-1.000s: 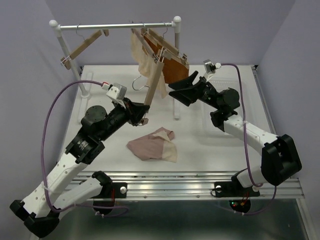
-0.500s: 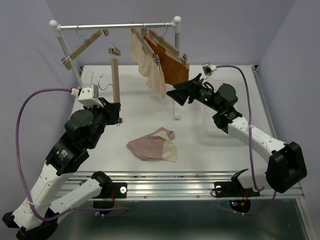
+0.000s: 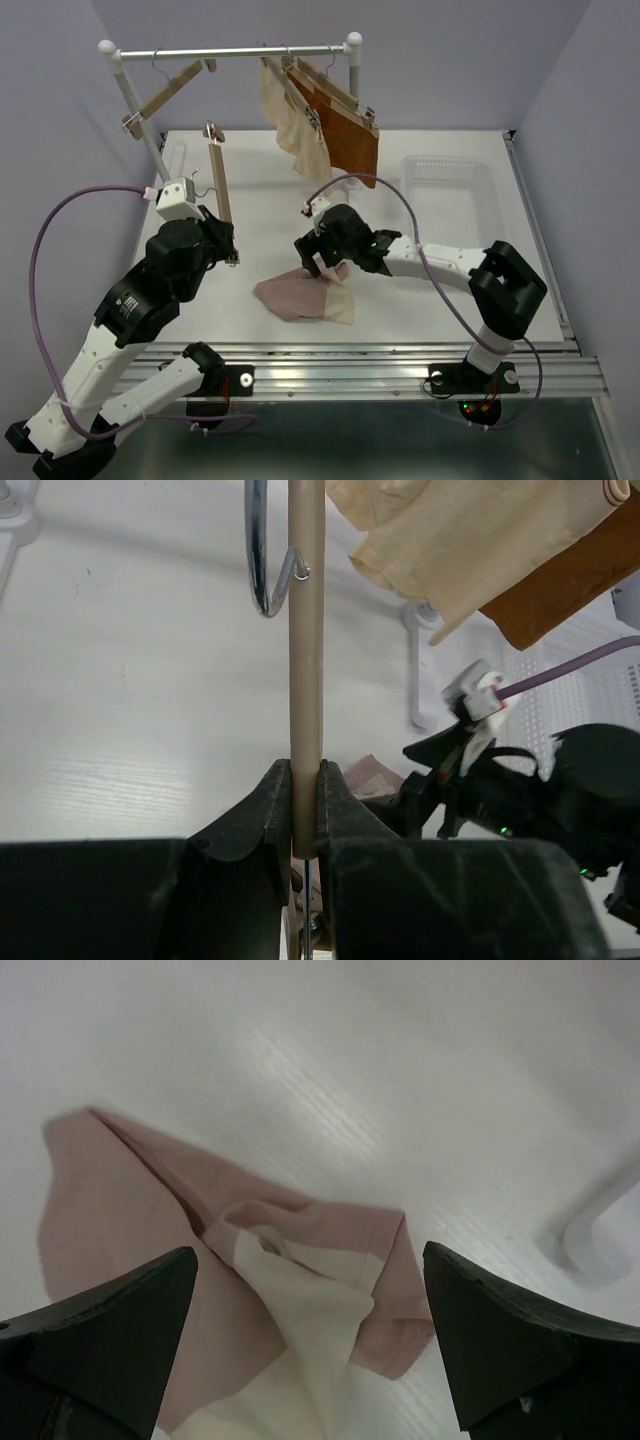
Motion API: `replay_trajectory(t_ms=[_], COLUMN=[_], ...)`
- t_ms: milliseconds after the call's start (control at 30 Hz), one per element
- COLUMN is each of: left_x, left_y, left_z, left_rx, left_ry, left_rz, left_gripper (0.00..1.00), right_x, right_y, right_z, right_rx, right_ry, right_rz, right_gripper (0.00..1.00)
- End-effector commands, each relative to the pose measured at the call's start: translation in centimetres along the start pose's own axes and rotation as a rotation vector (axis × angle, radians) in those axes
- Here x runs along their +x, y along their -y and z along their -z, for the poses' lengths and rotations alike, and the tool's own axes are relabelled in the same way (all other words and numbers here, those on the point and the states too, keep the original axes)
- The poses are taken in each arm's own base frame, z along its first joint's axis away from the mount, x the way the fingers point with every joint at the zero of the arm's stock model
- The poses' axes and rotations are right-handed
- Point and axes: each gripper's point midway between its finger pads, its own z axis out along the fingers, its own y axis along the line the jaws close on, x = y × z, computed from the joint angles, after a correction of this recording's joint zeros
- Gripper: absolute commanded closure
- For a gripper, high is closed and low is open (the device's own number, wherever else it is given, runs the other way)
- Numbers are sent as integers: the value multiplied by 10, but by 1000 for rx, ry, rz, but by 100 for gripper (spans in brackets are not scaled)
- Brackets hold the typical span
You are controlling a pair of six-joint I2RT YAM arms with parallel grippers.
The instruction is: Remove the underwear clipped to the hanger
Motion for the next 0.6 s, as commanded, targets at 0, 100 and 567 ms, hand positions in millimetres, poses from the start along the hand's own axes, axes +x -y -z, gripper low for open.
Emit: replay_trajectory(t_ms=[0,100,567], left_x=[-9,-8,-17], left_y=[-1,0,10], left_z=[-4,-7,-16], left_rx=[-34,-42,-14], left_ry=[32,29,71], left_rz=[44,44,24], left_gripper=[100,100,100], right_x=[31,54,-46], right_y=[1,-15,75], right_z=[-9,-15,66], right_rx=[94,56,467], right_ry=[-128,-195,109], right_rz=[150,230,-57], right_gripper=[0,1,99])
